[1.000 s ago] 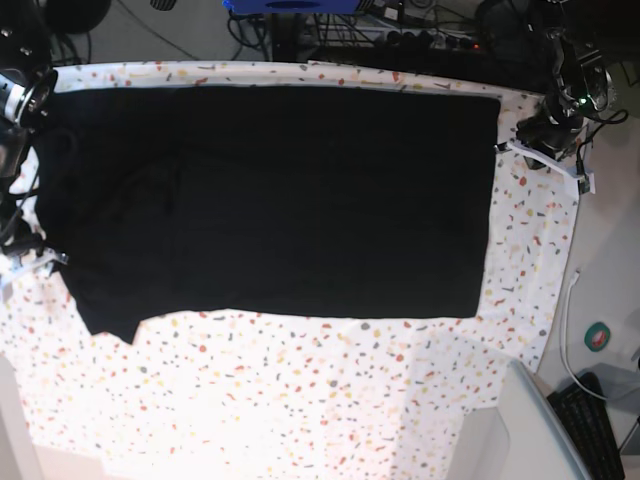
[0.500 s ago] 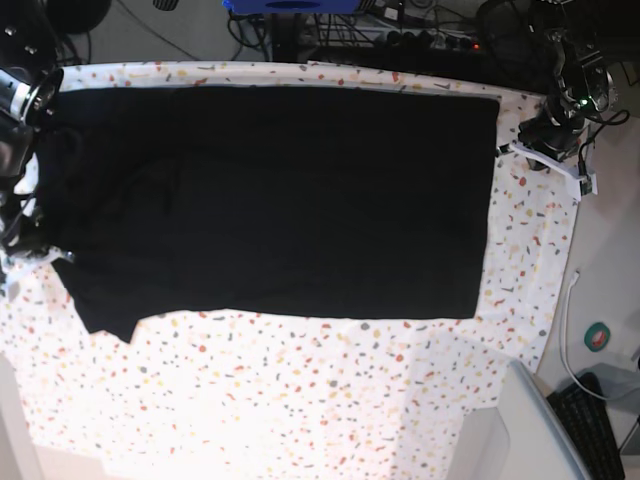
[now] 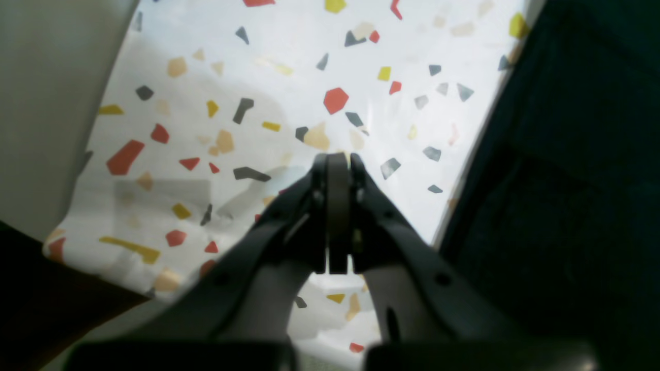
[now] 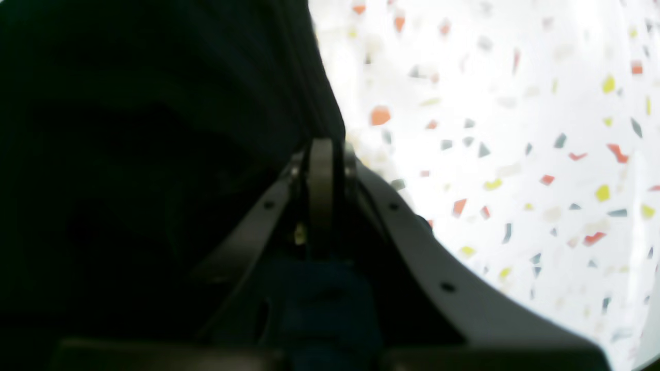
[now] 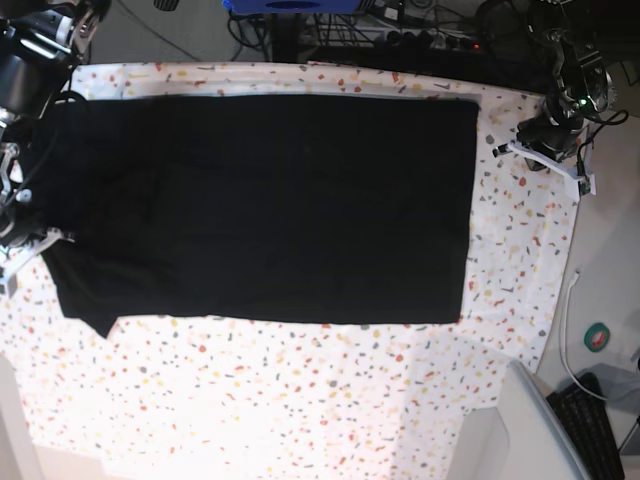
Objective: Layout the t-shirt on the table in an organized manner, then fold the t-shirt properly
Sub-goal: 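Drag the shirt edge with the right gripper to straighten its side, then grasp the shirt's hem corners with both grippers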
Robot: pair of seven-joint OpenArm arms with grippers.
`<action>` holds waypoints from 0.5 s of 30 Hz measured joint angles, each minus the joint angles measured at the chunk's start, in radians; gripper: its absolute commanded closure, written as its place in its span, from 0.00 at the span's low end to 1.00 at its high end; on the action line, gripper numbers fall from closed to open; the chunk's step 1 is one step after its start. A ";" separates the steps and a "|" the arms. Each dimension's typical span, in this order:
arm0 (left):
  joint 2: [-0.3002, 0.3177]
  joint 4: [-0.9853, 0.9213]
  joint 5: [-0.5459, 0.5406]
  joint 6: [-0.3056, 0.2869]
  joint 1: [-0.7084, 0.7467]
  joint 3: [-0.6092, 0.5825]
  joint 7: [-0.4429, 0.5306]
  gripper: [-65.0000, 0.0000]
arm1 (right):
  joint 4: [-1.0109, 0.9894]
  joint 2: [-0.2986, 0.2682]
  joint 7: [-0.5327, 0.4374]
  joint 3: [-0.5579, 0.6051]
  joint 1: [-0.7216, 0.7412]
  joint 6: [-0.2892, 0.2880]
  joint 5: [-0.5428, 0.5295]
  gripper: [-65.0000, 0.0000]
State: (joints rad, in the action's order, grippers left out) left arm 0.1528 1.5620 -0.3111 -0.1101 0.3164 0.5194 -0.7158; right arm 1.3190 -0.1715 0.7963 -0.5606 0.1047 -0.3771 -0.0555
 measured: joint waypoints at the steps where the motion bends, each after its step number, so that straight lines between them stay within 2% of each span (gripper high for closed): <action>1: 0.000 0.000 0.000 0.000 0.000 0.000 0.000 1.00 | 0.041 0.017 0.015 0.000 -0.025 -0.002 0.001 1.00; 9: 0.000 0.000 0.000 0.000 -0.001 -0.006 0.000 1.00 | 0.300 0.124 0.081 0.000 -0.180 -0.005 0.002 1.00; 12: 0.000 0.000 0.008 0.002 -0.016 -0.071 0.000 1.00 | 0.332 0.153 0.103 0.000 -0.212 -0.005 -0.007 1.00; 15: -0.009 0.000 -0.006 -0.009 -0.031 -0.131 0.000 1.00 | 0.303 0.158 0.157 0.004 -0.216 -0.005 -0.003 1.00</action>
State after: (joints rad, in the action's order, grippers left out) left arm 0.1440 1.5616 -0.3172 -0.1192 0.2855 0.3885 -0.7158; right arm 1.6222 -0.0135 0.9531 -0.5564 -0.1112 -0.3820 -0.0589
